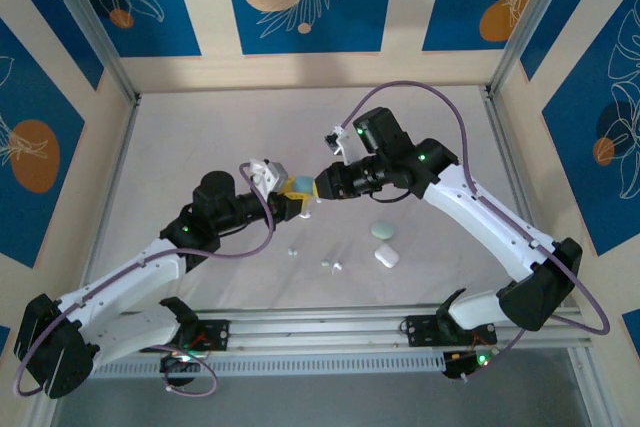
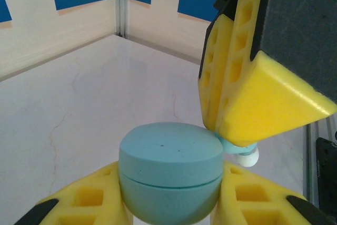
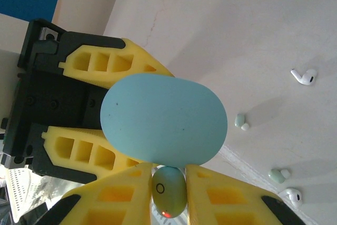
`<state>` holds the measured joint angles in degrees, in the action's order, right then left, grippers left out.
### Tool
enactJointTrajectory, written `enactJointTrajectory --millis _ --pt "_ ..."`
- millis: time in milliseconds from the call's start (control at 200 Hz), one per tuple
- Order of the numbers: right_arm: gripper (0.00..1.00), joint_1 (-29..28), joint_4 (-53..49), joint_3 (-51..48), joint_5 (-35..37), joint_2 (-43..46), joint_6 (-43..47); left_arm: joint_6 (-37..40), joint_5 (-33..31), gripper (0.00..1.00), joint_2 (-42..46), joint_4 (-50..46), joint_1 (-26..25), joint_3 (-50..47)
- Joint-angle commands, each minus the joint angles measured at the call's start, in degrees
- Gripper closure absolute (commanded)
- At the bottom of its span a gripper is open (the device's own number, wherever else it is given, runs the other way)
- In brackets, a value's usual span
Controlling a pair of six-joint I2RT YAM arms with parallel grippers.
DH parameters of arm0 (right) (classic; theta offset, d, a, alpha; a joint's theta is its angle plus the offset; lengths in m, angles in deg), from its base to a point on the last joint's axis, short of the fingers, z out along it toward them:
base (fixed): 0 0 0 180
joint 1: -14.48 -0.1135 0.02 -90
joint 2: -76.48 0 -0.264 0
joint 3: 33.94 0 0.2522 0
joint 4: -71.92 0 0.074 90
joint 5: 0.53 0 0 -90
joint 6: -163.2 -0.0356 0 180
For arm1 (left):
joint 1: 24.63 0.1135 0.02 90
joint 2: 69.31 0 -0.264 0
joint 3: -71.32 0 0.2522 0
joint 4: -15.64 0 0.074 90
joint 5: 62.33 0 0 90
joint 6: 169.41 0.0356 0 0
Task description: Insert the wireless bluetooth earbuds into the charging case
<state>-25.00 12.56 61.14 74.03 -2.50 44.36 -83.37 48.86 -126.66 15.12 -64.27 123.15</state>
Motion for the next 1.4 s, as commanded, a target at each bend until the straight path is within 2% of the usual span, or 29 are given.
enactJointTrajectory --millis 0,1105,1396 --pt "0.79 0.4 3.1 1.7 1.2 -0.5 -1.1 0.3 5.9 0.69 0.5 3.8 -0.5 0.7" --pt "0.79 3.2 5.0 3.1 2.5 -0.8 -1.6 0.0 9.2 0.69 0.6 5.3 -0.6 0.3" --pt "0.79 3.4 3.4 4.1 -0.8 -0.5 -0.2 0.1 6.7 0.69 0.7 6.5 -0.5 -0.3"
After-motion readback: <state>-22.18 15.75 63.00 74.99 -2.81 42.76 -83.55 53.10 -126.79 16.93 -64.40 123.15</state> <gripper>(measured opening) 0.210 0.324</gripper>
